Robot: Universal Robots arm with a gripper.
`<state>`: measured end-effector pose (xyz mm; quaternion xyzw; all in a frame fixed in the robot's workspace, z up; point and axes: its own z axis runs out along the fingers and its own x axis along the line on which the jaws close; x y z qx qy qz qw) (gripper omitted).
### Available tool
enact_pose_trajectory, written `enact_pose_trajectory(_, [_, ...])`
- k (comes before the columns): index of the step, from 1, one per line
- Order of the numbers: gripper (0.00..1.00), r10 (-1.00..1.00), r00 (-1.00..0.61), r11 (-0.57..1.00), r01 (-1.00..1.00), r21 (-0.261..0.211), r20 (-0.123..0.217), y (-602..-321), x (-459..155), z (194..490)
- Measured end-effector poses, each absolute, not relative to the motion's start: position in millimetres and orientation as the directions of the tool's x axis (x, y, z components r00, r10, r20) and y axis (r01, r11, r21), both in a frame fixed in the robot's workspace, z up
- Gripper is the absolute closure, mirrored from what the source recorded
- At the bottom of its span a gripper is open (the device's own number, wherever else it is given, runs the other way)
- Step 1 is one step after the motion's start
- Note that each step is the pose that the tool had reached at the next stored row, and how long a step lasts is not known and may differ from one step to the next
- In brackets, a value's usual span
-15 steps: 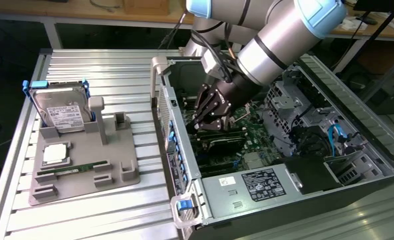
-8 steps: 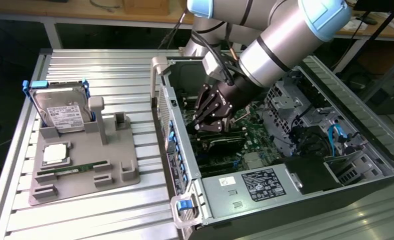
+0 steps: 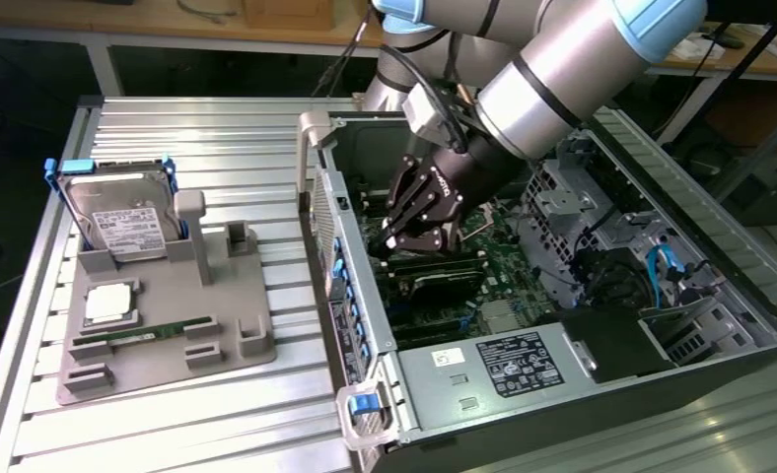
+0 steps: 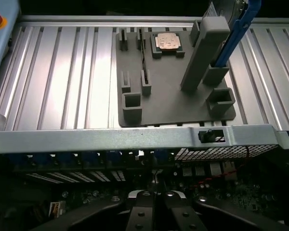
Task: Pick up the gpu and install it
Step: 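Press down on the gpu until it lock into place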
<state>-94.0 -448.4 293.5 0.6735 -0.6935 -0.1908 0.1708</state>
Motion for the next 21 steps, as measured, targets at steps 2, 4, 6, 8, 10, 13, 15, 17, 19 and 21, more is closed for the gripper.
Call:
enact_pose_trajectory(2, [0.89, -0.999, -0.035, 0.019, -0.862, 0.506, -0.021, -448.6, -93.1, 294.5])
enact_pose_trajectory(4, [0.89, -0.999, -0.035, 0.016, -0.855, 0.519, -0.027, -450.2, -92.1, 294.7])
enact_pose_trajectory(6, [0.89, -0.999, -0.035, 0.011, -0.851, 0.525, -0.036, -454.1, -91.7, 294.7])
enact_pose_trajectory(8, [0.89, -0.999, -0.035, 0.01, -0.85, 0.527, -0.039, -456.5, -91.7, 294.5])
enact_pose_trajectory(10, [0.89, -0.999, -0.036, 0.012, -0.849, 0.528, -0.034, -456.4, -91.6, 294.5])
enact_pose_trajectory(13, [0.89, -0.999, -0.036, 0.025, -0.848, 0.529, -0.009, -454.8, -91.6, 294.6])
enact_pose_trajectory(15, [0.89, -0.999, -0.036, 0.036, -0.848, 0.529, 0.011, -453.2, -91.6, 294.6])
enact_pose_trajectory(17, [0.89, -0.999, -0.036, 0.046, -0.848, 0.528, 0.029, -451.6, -91.7, 294.5])
enact_pose_trajectory(19, [0.89, -0.999, -0.036, 0.046, -0.848, 0.528, 0.031, -451.6, -92.2, 294.4])
enact_pose_trajectory(21, [0.89, -0.999, -0.036, 0.046, -0.848, 0.528, 0.031, -451.5, -92.9, 293.8])
